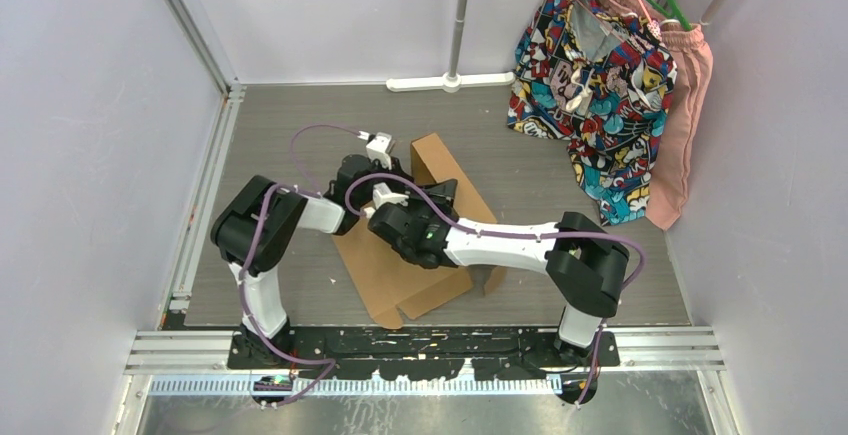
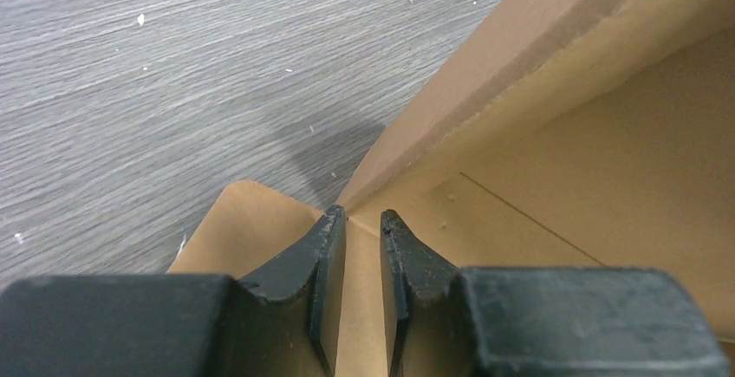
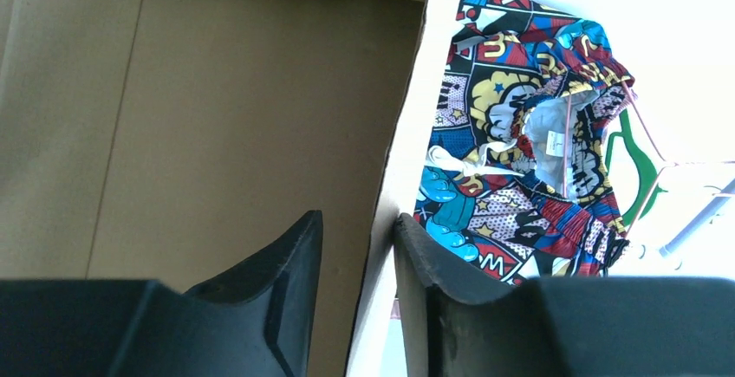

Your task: Fold the paper box

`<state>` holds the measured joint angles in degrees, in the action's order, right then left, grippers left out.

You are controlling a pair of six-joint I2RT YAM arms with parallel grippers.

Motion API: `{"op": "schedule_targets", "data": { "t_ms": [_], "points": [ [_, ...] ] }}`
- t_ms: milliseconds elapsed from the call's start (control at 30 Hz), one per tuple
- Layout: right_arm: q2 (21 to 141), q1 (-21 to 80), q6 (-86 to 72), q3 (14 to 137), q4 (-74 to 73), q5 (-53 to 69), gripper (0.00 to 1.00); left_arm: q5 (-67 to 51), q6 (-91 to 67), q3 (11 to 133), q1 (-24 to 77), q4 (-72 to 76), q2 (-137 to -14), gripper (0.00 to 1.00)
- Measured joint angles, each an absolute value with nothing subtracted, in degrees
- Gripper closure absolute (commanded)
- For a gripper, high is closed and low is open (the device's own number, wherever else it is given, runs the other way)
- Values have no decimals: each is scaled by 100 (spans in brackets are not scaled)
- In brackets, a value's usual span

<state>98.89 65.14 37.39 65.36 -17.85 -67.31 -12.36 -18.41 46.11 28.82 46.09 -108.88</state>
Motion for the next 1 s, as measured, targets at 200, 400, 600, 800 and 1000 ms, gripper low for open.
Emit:
{"op": "schedule_targets", "data": {
  "t_ms": [200,400,600,800,1000],
  "points": [
    [9889,6442,3664,6584,-1791,-6615,66,-1046,-1780,4418,2893,4506,-10580,78],
    [9876,6313,3656,6724,-1752,-6600,83,-897,-1774,4228,2936,4504,-10433,78],
    [9843,6250,3787,6716,-1566,-6613,87,-825,-1702,4228,2941,4462,-10433,65],
    [9782,6248,3881,6641,-1437,-6567,88,-751,-1590,4226,2891,4587,-10433,60],
    [9647,6239,3942,6514,-1284,-6473,89,-902,-1656,4228,2617,4936,-10510,59]
  ]
}}
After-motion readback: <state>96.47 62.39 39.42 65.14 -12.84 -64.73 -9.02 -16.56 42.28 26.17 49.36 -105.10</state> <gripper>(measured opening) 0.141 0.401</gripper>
